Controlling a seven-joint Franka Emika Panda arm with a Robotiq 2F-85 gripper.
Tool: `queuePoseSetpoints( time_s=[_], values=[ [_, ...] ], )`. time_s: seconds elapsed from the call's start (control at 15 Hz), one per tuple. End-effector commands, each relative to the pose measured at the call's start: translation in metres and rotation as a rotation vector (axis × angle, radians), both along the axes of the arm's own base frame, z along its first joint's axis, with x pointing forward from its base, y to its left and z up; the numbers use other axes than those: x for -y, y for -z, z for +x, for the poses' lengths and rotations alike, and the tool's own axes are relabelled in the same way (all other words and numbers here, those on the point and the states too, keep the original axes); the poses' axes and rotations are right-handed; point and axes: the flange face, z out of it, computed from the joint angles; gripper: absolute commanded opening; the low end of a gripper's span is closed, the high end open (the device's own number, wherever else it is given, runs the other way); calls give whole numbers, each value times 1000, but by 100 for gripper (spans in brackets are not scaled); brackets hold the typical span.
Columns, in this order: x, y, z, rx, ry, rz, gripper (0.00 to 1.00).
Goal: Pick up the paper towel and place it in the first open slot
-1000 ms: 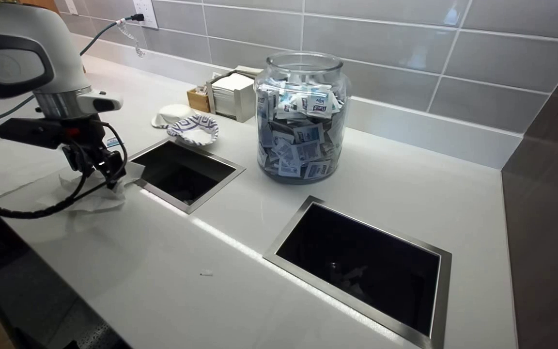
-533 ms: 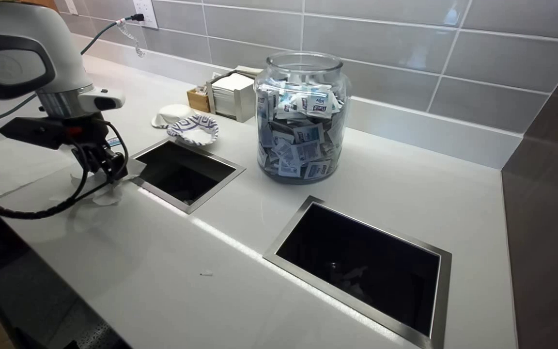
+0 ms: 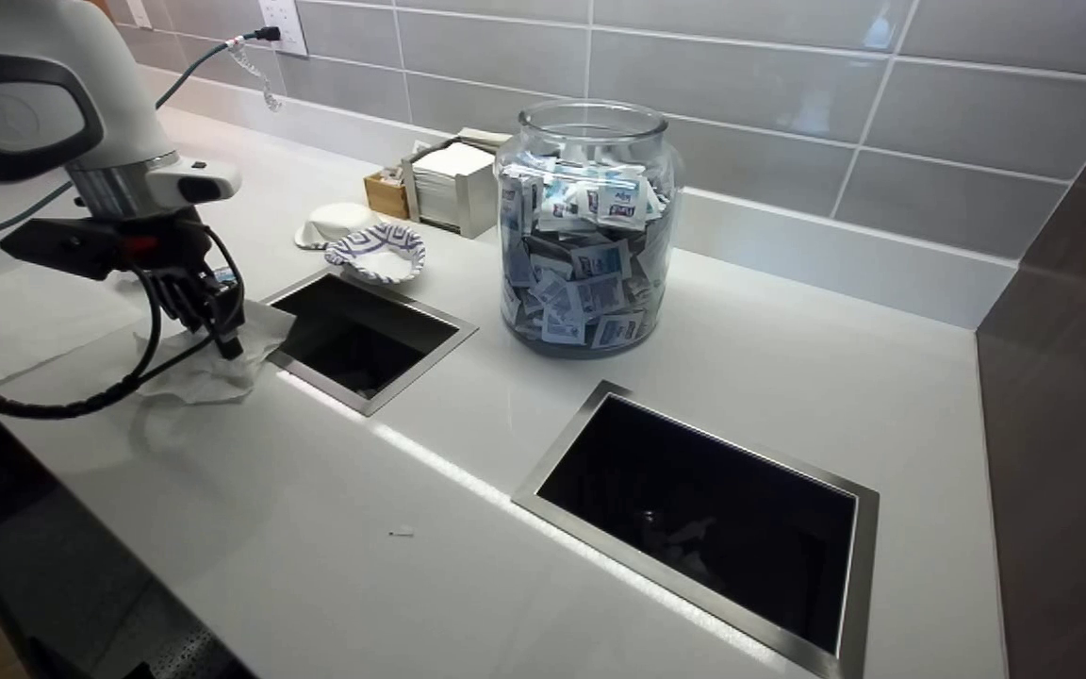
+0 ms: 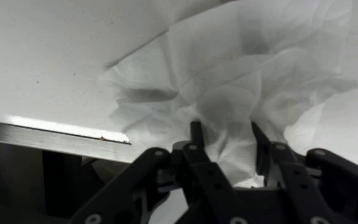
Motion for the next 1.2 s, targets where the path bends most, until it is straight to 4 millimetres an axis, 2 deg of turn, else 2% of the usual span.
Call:
queuePoseSetpoints(
  time_s=[0.0,0.27,0.53,0.8,1.13],
  values=[
    [-5,-9,-9,-26,47,-3,71],
    [-11,-17,-15,-61,100,8,99],
    [-10,-30,-16,-38,188,7,100],
    [6,-38,-12,0,330,30,100],
    [29,-24,-6,-19,448,77,100]
  ],
)
